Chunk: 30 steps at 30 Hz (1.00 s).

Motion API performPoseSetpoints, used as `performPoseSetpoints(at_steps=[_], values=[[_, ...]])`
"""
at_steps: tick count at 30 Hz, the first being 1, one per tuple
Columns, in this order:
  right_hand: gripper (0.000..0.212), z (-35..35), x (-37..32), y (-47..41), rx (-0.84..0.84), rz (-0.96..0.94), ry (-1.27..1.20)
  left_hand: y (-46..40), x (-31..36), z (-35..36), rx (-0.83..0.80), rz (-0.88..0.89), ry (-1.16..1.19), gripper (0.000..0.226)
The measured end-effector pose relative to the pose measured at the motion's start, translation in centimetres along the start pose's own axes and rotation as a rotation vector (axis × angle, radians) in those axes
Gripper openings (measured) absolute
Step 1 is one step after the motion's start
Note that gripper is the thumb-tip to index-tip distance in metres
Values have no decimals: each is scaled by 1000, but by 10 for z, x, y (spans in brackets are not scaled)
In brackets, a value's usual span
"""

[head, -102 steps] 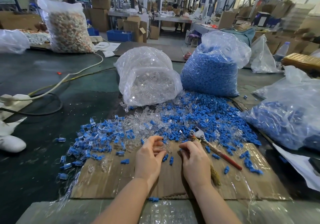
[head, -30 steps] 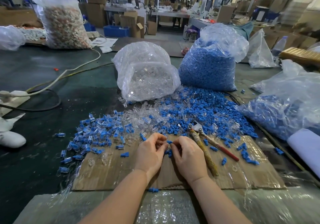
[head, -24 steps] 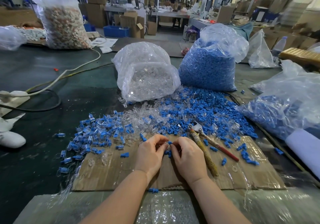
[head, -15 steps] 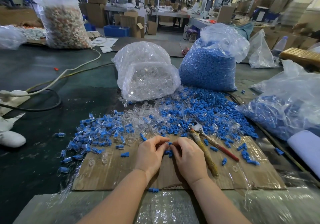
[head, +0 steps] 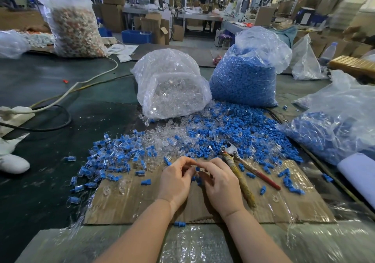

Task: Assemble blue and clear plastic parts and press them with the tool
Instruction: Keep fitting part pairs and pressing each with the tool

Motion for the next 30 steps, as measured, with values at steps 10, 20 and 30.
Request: performPoseSetpoints(at_steps=[10, 20, 30], values=[[25, 0, -1, -1, 35, -23, 13, 0, 3, -1, 21, 14, 12, 17], [27, -14, 8, 3, 175, 164, 303, -3, 1, -2, 28, -77, 58, 23], [75, -29, 50, 6, -345, 764, 670, -6, 3, -5, 56, -149, 145, 21]])
Point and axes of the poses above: each hand's wrist, its own y-axis away from the middle knuckle, its own z-axis out of the palm, x = y × z, the point moved 3 cm from there along -y, towards the middle knuckle, and after that the axes turned 2 degrees about -z, right-handed, at the moved point
